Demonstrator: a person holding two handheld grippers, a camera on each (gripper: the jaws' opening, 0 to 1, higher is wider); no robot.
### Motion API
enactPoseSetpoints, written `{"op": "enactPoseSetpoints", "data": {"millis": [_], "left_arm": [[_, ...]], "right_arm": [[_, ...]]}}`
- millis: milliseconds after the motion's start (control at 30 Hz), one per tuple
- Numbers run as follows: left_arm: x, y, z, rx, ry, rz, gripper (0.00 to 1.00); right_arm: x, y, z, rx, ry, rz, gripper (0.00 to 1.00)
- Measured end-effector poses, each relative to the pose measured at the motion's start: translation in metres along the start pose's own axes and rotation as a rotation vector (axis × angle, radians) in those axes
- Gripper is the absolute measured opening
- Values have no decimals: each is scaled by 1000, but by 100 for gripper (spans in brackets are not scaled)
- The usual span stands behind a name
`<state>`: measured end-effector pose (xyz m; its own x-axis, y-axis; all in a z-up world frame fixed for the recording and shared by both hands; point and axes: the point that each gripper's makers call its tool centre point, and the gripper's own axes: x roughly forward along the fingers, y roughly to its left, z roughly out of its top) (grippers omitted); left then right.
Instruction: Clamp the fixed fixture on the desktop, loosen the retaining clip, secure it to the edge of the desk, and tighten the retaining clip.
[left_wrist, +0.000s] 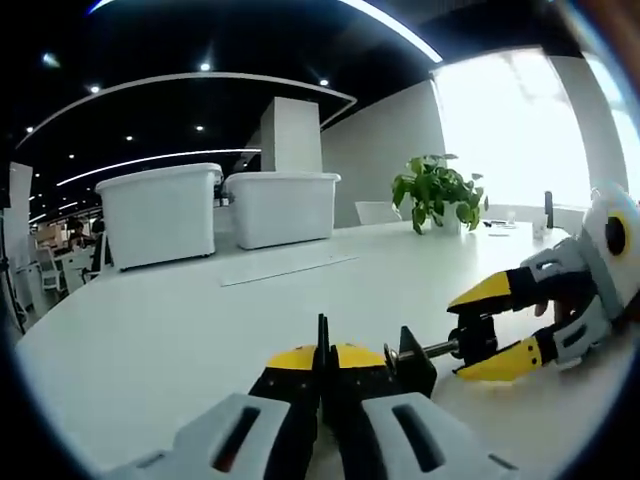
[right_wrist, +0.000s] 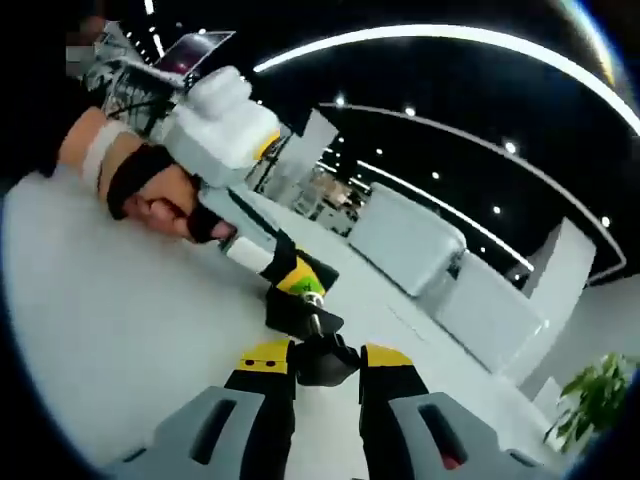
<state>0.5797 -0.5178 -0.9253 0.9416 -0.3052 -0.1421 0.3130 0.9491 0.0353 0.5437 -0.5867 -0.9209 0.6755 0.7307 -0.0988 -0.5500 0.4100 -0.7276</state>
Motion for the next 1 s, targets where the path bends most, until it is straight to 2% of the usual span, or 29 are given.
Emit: {"op": "enactPoseSetpoints", "data": {"millis": [167, 267, 300, 367, 400, 433, 467, 533, 567, 633, 667, 733, 833, 933, 1000], "left_arm": [[0, 0, -1, 1, 0, 0, 4], [2, 0, -1, 12, -1, 2, 4], [2, 0, 0, 19, -2, 4, 4], [3, 0, 0, 31, -3, 4, 4], [4, 0, 0, 33, -4, 5, 4], [4, 0, 1, 36, -4, 5, 4], [4, -1, 1, 38, -5, 5, 4], [4, -1, 0, 39, -5, 5, 4], [4, -2, 0, 41, -5, 5, 4], [5, -2, 0, 52, -7, 5, 5], [5, -2, 0, 55, -8, 4, 5], [5, -2, 1, 51, -9, 2, 5], [5, -2, 0, 49, -9, 2, 5], [5, -2, 0, 49, -9, 1, 5], [5, -2, 1, 50, -10, 2, 5]], "right_arm": [[4, -3, -3, 9, -2, 10, 22], [5, -3, -10, 152, 6, 57, 25], [4, 1, -6, 330, -13, 105, 29], [0, -3, -5, 617, -11, 139, 34], [-1, -8, -6, 743, -12, 134, 35], [8, -12, -12, 847, -9, 140, 37], [11, -11, -16, 920, 2, 158, 40], [14, -2, -27, 967, 68, 188, 43], [15, -1, -31, 989, 86, 175, 42], [17, -8, -32, 1015, 71, 152, 36], [17, -11, -27, 1084, 40, 156, 33], [17, -11, -24, 1147, 26, 177, 31], [19, -11, -29, 1162, 50, 165, 25], [19, -13, -30, 1207, 56, 164, 24], [19, -12, -29, 1204, 45, 171, 23]]}}
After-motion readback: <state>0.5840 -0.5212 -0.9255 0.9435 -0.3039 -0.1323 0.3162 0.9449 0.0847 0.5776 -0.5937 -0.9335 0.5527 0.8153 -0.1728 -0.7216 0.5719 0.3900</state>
